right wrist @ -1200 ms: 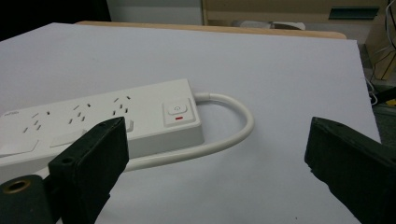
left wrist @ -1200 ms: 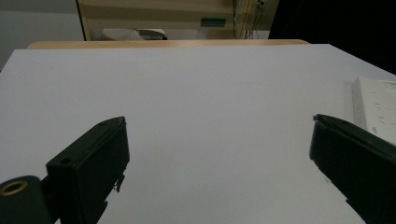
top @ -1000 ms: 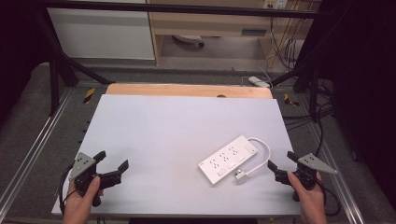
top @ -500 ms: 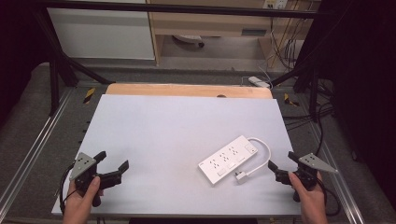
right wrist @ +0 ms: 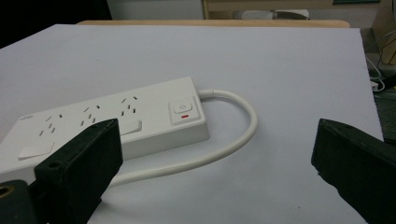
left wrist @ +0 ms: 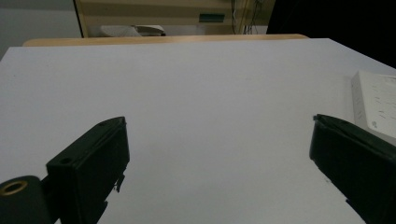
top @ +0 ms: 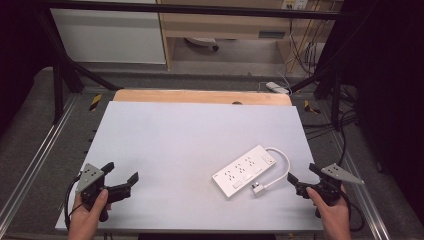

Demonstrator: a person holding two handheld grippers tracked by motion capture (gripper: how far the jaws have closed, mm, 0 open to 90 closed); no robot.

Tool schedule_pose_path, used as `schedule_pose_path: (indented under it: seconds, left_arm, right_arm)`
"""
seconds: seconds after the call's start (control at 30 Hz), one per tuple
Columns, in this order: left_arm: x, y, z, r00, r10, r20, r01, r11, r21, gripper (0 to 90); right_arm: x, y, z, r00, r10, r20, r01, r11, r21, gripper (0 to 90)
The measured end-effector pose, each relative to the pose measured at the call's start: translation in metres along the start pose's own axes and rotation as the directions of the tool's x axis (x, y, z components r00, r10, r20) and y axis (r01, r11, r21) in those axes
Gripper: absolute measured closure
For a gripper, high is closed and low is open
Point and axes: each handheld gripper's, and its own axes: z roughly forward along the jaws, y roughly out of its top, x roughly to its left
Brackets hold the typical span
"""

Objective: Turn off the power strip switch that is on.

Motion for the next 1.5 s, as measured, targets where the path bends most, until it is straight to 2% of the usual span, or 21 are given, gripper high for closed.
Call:
schedule_pose_path:
  seconds: [0.23, 0.37, 0.63, 1.03, 1.13, 1.2, 1.5]
  left_arm:
    - [0.000, 0.000, 0.000, 1.0000, 0.000, -0.001, 0.000, 1.0000, -0.002, 4.7]
    - [0.000, 0.000, 0.000, 1.0000, 0.001, 0.002, -0.001, 1.0000, 0.001, 4.7]
    - [-0.001, 0.000, 0.000, 1.0000, 0.002, 0.001, -0.002, 1.0000, 0.003, 4.7]
    - [-0.002, -0.003, 0.002, 1.0000, -0.003, -0.001, 0.003, 0.9998, 0.019, 4.8]
    - [-0.003, -0.003, 0.003, 1.0000, 0.006, -0.002, -0.006, 0.9997, 0.025, 4.8]
    - [-0.002, -0.004, 0.002, 1.0000, -0.001, -0.006, 0.001, 0.9998, 0.022, 4.8]
    - [0.002, -0.005, 0.003, 0.9997, -0.018, -0.018, 0.018, 0.9994, 0.028, 4.9]
  right_arm:
    - [-0.001, 0.003, -0.003, 0.9999, 0.014, 0.006, -0.014, 1.000, -0.005, 2.4]
    - [-0.002, 0.004, -0.005, 0.9998, 0.018, -0.006, -0.018, 1.000, -0.004, 6.6]
    - [0.000, 0.008, -0.010, 0.9999, 0.010, -0.003, -0.010, 0.999, -0.038, 9.3]
    - [0.003, 0.016, -0.009, 0.9997, 0.015, 0.019, -0.014, 0.998, -0.054, 3.0]
    - [0.003, 0.018, -0.010, 0.9995, 0.016, 0.026, -0.014, 0.998, -0.059, 3.2]
    - [0.003, 0.019, -0.010, 0.9994, 0.020, 0.026, -0.019, 0.998, -0.062, 3.4]
    - [0.010, 0.026, -0.009, 0.9993, 0.012, 0.034, -0.009, 0.997, -0.077, 12.3]
